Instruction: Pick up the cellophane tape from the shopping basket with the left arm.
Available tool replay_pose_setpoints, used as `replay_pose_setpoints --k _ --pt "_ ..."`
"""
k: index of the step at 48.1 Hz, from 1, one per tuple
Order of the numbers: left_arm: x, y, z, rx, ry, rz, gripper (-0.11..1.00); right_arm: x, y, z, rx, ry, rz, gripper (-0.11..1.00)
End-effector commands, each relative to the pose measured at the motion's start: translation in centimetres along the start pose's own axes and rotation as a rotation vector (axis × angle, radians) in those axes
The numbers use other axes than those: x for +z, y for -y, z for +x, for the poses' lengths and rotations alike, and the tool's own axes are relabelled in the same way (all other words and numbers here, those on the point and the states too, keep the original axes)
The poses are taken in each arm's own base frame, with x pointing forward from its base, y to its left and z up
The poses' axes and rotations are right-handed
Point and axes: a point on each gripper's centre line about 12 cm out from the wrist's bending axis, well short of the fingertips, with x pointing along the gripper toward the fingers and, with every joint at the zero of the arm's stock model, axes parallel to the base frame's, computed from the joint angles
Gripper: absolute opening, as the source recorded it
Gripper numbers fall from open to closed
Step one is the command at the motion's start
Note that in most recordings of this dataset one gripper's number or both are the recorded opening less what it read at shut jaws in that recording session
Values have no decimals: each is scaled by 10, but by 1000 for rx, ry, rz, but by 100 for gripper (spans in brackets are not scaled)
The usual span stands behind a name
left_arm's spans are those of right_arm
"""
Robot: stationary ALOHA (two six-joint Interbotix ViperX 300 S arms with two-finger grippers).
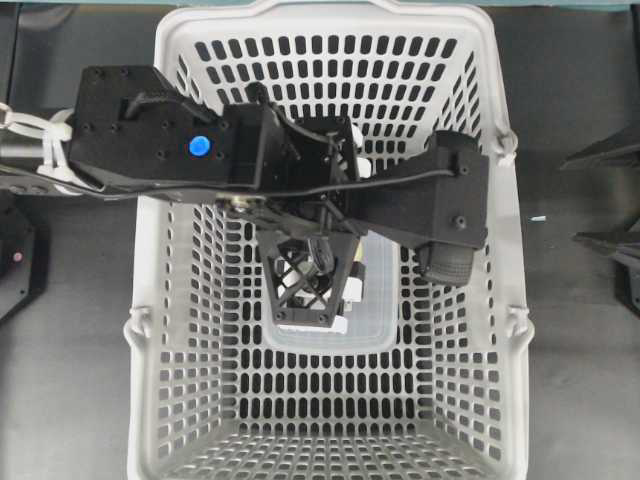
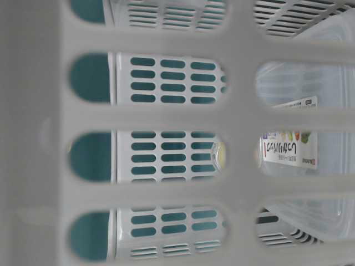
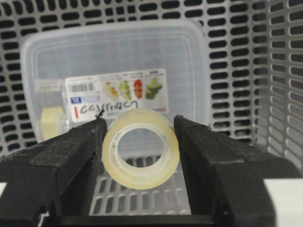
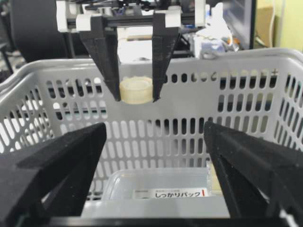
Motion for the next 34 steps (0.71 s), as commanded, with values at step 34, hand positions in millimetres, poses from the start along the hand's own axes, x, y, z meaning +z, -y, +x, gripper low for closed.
replay_pose_setpoints --k 34 --pt "1 -8 -7 10 21 -16 49 4 0 1 2 20 5 80"
